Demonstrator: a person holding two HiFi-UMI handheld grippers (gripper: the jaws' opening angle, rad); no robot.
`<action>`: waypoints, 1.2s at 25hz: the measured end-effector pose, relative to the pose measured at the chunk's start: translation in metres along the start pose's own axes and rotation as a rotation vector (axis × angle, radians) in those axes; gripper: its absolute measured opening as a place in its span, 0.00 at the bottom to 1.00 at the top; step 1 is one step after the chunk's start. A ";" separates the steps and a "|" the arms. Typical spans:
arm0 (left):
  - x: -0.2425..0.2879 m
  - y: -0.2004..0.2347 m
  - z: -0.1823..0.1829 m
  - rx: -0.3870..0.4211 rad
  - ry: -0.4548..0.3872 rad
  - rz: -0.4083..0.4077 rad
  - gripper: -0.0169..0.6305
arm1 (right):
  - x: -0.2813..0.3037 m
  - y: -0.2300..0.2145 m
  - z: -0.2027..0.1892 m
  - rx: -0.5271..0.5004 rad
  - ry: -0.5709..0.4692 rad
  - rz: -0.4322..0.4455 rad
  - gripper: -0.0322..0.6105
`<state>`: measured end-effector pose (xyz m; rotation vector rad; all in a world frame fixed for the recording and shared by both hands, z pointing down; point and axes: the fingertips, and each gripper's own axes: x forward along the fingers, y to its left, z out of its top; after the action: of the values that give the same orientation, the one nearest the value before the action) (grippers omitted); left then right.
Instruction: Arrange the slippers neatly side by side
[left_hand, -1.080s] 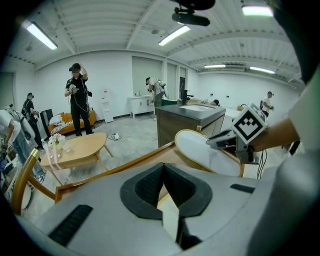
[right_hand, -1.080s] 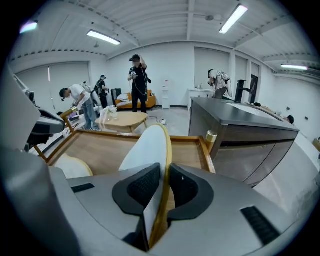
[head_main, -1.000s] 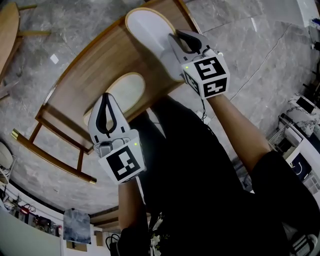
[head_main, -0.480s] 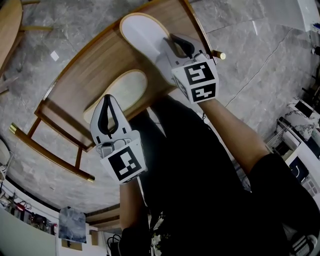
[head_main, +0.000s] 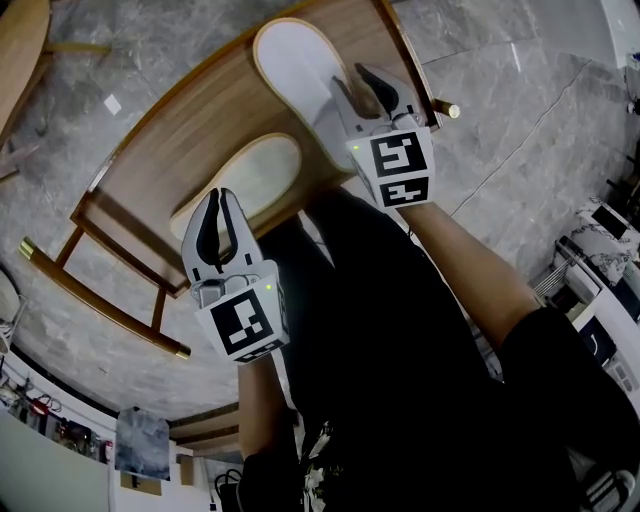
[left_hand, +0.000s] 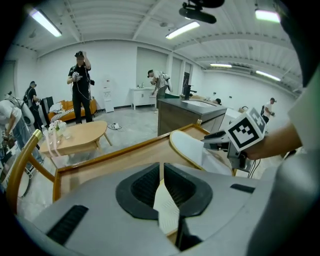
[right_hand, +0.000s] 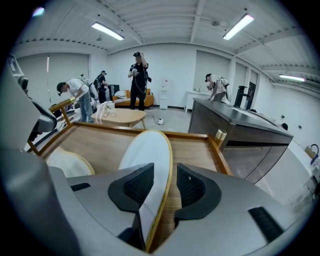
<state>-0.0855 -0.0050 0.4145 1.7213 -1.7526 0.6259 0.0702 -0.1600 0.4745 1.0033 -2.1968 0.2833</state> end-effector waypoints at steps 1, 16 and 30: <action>0.001 0.000 -0.001 0.005 0.008 -0.006 0.03 | 0.000 0.000 0.001 0.002 -0.005 0.002 0.23; 0.039 0.013 -0.041 0.227 0.300 -0.215 0.23 | -0.053 0.109 0.010 -0.236 -0.083 0.342 0.06; 0.060 0.012 -0.062 0.233 0.414 -0.298 0.28 | -0.053 0.159 -0.032 -0.223 0.075 0.577 0.24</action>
<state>-0.0912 -0.0036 0.5016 1.8008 -1.1501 0.9966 -0.0055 -0.0066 0.4757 0.2199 -2.3441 0.3178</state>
